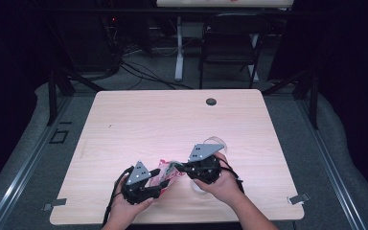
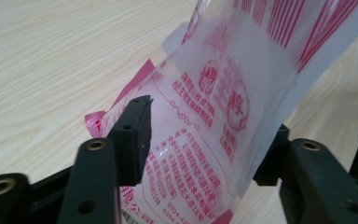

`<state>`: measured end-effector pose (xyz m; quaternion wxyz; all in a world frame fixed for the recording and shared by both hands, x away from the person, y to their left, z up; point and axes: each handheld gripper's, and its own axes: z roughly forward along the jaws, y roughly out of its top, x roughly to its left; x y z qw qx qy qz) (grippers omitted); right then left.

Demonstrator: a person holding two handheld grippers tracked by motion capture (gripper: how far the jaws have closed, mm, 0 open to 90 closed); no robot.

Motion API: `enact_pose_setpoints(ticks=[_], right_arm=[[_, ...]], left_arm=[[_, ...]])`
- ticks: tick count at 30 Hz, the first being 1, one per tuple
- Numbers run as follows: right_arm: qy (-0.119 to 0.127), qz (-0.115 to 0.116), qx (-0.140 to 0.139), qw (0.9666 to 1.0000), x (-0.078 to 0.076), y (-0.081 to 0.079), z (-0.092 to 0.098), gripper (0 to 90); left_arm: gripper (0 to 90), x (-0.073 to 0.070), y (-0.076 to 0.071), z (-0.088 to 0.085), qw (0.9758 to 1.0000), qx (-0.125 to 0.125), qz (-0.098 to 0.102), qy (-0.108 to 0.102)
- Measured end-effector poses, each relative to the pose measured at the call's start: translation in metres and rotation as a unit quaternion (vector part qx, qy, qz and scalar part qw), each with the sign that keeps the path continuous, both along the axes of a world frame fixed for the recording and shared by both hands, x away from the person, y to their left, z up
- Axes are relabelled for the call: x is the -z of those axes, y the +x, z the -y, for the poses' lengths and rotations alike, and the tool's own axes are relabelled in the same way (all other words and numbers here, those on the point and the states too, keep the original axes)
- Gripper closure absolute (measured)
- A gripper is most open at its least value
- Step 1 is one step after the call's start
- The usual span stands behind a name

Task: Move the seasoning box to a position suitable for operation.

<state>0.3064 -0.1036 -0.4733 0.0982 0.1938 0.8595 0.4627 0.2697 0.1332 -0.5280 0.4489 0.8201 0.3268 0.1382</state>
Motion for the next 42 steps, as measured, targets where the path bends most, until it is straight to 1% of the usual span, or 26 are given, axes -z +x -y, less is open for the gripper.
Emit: enact_pose_setpoints(ticks=[3, 4, 5, 6, 7, 9, 10, 13, 15, 19, 21, 23, 26, 27, 30, 32, 33, 35, 37, 41, 42], right_arm=[[0.002, 0.005, 0.001, 1.0000, -0.001, -0.001, -0.001, 90.0], [0.007, 0.005, 0.002, 1.0000, -0.001, -0.002, -0.002, 90.0], [0.007, 0.005, 0.001, 1.0000, -0.001, -0.002, -0.002, 90.0], [0.007, 0.005, 0.002, 1.0000, -0.001, -0.002, -0.002, 90.0], [0.007, 0.007, 0.001, 0.9999, -0.001, -0.002, -0.003, 90.0], [0.006, 0.008, 0.000, 0.9999, -0.002, -0.002, -0.003, 90.0], [0.009, 0.008, 0.000, 0.9999, -0.002, -0.002, -0.004, 90.0], [0.011, 0.009, -0.003, 0.9999, -0.003, -0.002, -0.005, 90.0], [0.011, 0.009, -0.004, 0.9999, -0.003, -0.001, -0.005, 90.0], [0.008, 0.009, -0.006, 0.9999, -0.003, 0.000, -0.005, 90.0], [0.011, 0.007, -0.006, 0.9999, -0.003, 0.000, -0.006, 90.0], [0.013, 0.006, -0.006, 0.9999, -0.003, 0.000, -0.006, 90.0], [0.015, 0.006, -0.008, 0.9998, -0.003, 0.000, -0.006, 90.0], [0.015, 0.006, -0.009, 0.9998, -0.003, 0.001, -0.006, 90.0], [0.013, 0.007, -0.009, 0.9998, -0.003, 0.001, -0.006, 90.0], [0.011, 0.010, -0.008, 0.9999, -0.003, 0.000, -0.006, 90.0], [0.012, 0.011, -0.008, 0.9998, -0.003, 0.000, -0.006, 90.0], [0.011, 0.009, -0.007, 0.9999, -0.002, -0.001, -0.005, 90.0], [0.013, 0.009, -0.006, 0.9999, -0.002, -0.001, -0.005, 90.0], [0.011, 0.010, -0.007, 0.9999, -0.002, -0.001, -0.004, 90.0], [0.011, 0.009, -0.006, 0.9999, -0.002, -0.001, -0.004, 90.0]], left_arm=[[51.8, 0.006, -0.001, 0.000, 0.9999, -0.004, 0.007, 0.006], [52.6, 0.007, -0.001, 0.001, 1.0000, -0.006, 0.003, 0.003], [53.5, 0.008, -0.001, 0.001, 0.9999, -0.009, 0.002, 0.006], [53.0, 0.009, -0.001, 0.001, 0.9998, -0.013, 0.004, 0.012], [52.3, 0.009, -0.001, 0.002, 0.9998, -0.017, 0.003, 0.013], [47.7, 0.010, -0.002, 0.003, 0.9994, -0.025, 0.013, 0.022], [44.9, 0.011, -0.002, 0.003, 0.9991, -0.028, 0.014, 0.027], [38.6, 0.017, -0.002, 0.003, 0.9989, -0.040, 0.004, 0.025], [38.0, 0.020, -0.001, 0.003, 0.9987, -0.047, -0.001, 0.023], [34.5, 0.023, -0.001, 0.005, 0.9980, -0.059, 0.003, 0.024], [32.4, 0.027, -0.001, 0.006, 0.9973, -0.067, 0.006, 0.028], [29.5, 0.030, -0.001, 0.006, 0.9968, -0.073, 0.006, 0.033], [26.9, 0.035, 0.001, 0.005, 0.9965, -0.079, 0.002, 0.028], [26.2, 0.036, 0.001, 0.005, 0.9963, -0.083, -0.001, 0.024], [24.7, 0.037, 0.002, 0.005, 0.9961, -0.085, -0.002, 0.025], [23.3, 0.039, 0.003, 0.006, 0.9958, -0.085, 0.003, 0.034], [22.5, 0.040, 0.004, 0.007, 0.9957, -0.085, 0.001, 0.038], [22.0, 0.043, 0.006, 0.007, 0.9957, -0.083, -0.008, 0.042], [21.6, 0.045, 0.007, 0.008, 0.9956, -0.082, -0.010, 0.045], [21.3, 0.048, 0.009, 0.009, 0.9957, -0.081, -0.017, 0.041], [21.2, 0.049, 0.010, 0.009, 0.9957, -0.082, -0.021, 0.037]])
